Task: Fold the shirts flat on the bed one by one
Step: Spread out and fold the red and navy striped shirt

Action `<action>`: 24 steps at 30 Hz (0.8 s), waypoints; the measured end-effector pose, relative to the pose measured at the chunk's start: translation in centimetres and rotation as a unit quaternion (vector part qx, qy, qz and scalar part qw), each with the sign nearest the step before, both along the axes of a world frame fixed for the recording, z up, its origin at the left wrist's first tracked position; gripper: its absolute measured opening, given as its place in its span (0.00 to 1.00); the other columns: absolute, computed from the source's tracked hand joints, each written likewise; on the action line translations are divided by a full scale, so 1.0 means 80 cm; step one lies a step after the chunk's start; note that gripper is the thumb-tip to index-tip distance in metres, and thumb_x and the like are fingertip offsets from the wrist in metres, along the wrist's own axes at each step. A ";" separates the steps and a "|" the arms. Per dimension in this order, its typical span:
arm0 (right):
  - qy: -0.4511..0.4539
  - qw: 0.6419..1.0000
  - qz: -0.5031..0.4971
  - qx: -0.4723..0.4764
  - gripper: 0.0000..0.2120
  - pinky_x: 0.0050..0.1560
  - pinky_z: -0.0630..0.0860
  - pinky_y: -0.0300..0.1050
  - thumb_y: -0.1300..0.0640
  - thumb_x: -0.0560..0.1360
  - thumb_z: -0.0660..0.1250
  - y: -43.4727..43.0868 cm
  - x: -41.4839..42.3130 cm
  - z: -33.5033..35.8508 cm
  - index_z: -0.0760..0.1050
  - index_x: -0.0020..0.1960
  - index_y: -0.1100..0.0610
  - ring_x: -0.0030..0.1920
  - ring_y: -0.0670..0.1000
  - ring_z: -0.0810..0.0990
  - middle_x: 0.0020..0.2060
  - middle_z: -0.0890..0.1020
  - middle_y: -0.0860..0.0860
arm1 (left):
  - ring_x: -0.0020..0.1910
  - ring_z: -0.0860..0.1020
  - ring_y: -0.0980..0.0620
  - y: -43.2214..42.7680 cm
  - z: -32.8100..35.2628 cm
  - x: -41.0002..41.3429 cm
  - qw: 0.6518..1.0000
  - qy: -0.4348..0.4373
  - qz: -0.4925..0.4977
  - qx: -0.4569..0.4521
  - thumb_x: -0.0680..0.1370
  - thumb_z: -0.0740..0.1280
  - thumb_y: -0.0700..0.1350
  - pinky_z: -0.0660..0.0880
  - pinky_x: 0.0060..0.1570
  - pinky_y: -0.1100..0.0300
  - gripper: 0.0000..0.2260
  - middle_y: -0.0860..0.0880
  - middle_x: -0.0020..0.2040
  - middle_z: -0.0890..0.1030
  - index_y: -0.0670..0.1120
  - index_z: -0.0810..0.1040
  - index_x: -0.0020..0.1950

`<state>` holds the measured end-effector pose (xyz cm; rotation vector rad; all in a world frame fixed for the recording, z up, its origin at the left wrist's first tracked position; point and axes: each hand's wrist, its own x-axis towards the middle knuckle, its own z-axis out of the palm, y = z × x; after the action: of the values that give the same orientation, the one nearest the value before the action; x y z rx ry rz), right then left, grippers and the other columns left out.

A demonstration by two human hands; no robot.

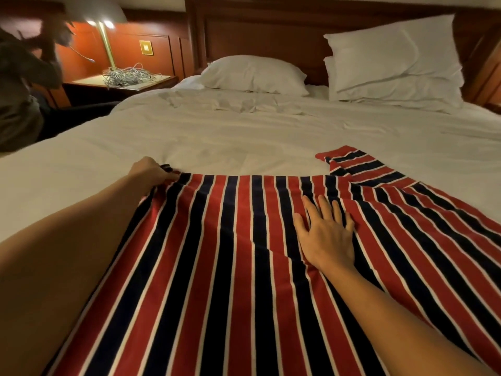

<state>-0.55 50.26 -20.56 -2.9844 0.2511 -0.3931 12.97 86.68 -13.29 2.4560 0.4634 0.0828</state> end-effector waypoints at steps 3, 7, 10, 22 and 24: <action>-0.007 1.000 -0.003 -0.003 0.31 0.77 0.49 0.61 0.33 0.79 0.38 -0.002 0.001 -0.002 0.50 0.80 0.41 0.80 0.55 0.51 0.80 0.56 0.49 | 0.39 0.76 0.42 0.017 -0.006 -0.002 0.984 -0.174 -0.018 0.027 0.72 0.76 0.46 0.68 0.38 0.54 0.14 0.40 0.37 0.79 0.40 0.75 0.36; -0.011 1.000 -0.005 -0.002 0.32 0.77 0.49 0.61 0.33 0.78 0.37 -0.004 0.001 -0.004 0.51 0.79 0.41 0.79 0.55 0.52 0.79 0.57 0.49 | 0.46 0.77 0.38 0.016 -0.014 -0.007 0.972 -0.226 -0.005 0.066 0.74 0.75 0.44 0.70 0.43 0.52 0.12 0.38 0.47 0.78 0.38 0.76 0.45; -0.012 1.000 -0.005 0.000 0.32 0.77 0.50 0.61 0.33 0.78 0.37 -0.002 0.001 -0.005 0.51 0.79 0.41 0.79 0.55 0.52 0.79 0.57 0.49 | 0.53 0.77 0.39 0.026 -0.015 -0.010 0.988 -0.129 0.079 -0.036 0.74 0.76 0.46 0.73 0.51 0.51 0.18 0.38 0.61 0.75 0.40 0.77 0.58; -0.010 1.000 -0.009 -0.001 0.32 0.76 0.50 0.61 0.32 0.78 0.38 -0.002 0.001 -0.004 0.51 0.79 0.40 0.79 0.55 0.52 0.79 0.57 0.49 | 0.58 0.79 0.45 0.057 0.045 -0.014 0.964 0.167 -0.102 -0.182 0.76 0.72 0.51 0.75 0.61 0.51 0.22 0.42 0.60 0.81 0.39 0.77 0.64; -0.010 1.000 -0.010 0.001 0.32 0.77 0.51 0.61 0.32 0.78 0.38 -0.002 0.000 -0.004 0.51 0.79 0.40 0.79 0.54 0.52 0.79 0.57 0.48 | 0.56 0.82 0.42 0.051 0.054 -0.015 0.946 0.156 -0.134 -0.249 0.79 0.68 0.52 0.76 0.56 0.51 0.20 0.40 0.60 0.82 0.41 0.77 0.64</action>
<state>-0.53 50.09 -20.88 -2.9777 0.2799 -0.4232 11.79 90.77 -9.00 2.0067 0.2385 -0.4863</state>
